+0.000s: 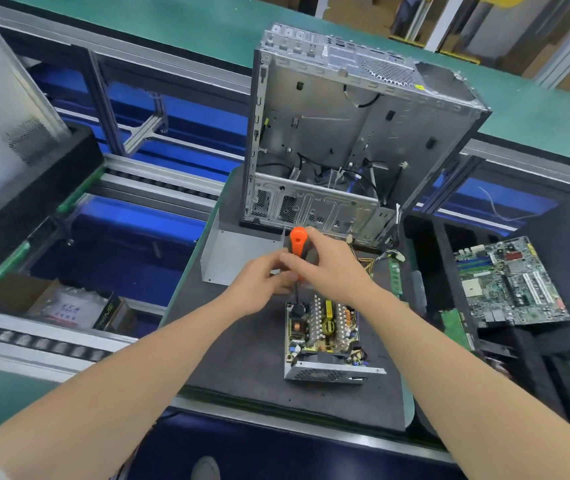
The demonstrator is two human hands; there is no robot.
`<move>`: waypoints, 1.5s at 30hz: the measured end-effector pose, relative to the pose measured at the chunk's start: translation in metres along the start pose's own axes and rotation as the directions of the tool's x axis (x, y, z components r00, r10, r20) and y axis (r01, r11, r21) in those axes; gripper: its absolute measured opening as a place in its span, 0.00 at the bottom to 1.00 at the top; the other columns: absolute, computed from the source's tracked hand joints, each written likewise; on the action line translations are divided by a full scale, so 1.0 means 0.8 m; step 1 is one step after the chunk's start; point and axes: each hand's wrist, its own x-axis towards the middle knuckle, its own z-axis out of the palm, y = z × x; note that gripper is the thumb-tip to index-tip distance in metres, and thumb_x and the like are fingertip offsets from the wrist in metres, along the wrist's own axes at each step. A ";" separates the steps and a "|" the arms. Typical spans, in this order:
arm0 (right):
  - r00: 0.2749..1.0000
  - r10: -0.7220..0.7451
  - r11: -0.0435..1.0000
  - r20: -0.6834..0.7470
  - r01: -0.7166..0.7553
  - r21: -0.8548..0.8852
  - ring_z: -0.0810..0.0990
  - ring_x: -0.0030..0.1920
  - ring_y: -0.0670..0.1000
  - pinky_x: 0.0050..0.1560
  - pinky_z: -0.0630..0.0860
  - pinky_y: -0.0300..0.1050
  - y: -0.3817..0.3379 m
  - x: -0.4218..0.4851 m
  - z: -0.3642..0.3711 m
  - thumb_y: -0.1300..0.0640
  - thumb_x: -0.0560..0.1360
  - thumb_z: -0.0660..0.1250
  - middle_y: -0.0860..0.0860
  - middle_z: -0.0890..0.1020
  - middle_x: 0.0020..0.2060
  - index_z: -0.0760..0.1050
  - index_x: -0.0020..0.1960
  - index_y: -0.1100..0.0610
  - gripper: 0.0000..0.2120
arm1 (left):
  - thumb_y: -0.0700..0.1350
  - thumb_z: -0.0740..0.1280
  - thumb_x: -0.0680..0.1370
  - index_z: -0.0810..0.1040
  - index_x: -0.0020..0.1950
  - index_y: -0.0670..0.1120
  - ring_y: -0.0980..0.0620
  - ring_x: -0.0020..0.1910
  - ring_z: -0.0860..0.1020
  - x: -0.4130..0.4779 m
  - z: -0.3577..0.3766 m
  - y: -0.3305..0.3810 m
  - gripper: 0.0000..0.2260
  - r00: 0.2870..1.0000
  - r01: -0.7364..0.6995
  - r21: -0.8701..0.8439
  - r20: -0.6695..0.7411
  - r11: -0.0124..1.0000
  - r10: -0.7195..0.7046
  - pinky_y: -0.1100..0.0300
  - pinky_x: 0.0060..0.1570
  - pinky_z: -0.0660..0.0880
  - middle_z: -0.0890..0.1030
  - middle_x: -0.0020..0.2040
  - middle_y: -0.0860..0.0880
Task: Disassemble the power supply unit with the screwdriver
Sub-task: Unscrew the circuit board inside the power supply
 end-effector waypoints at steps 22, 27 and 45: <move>0.982 -0.068 0.987 -0.175 0.092 0.130 0.78 0.38 0.48 0.37 0.72 0.39 0.036 -0.009 0.023 0.41 0.81 0.66 0.47 0.79 0.36 0.66 0.47 0.41 0.10 | 0.42 0.67 0.85 0.77 0.61 0.53 0.48 0.54 0.85 0.013 -0.003 0.003 0.08 0.994 -0.013 0.025 0.113 1.000 0.010 0.48 0.56 0.85 0.81 0.56 0.42; 0.985 -0.067 0.989 -0.161 0.087 0.119 0.77 0.38 0.48 0.37 0.71 0.39 0.037 -0.010 0.026 0.41 0.81 0.66 0.48 0.79 0.35 0.66 0.47 0.44 0.11 | 0.43 0.68 0.84 0.77 0.65 0.47 0.47 0.54 0.85 0.013 -0.004 -0.002 0.09 0.994 -0.014 0.058 0.109 0.998 0.008 0.49 0.55 0.85 0.82 0.56 0.42; 0.992 -0.073 0.986 -0.103 0.087 0.143 0.76 0.37 0.47 0.36 0.69 0.34 0.037 -0.017 0.021 0.43 0.79 0.69 0.46 0.80 0.36 0.69 0.46 0.47 0.12 | 0.44 0.70 0.83 0.78 0.56 0.52 0.49 0.52 0.84 0.009 -0.004 -0.007 0.04 0.993 -0.065 0.125 0.105 0.990 0.052 0.51 0.56 0.84 0.84 0.50 0.52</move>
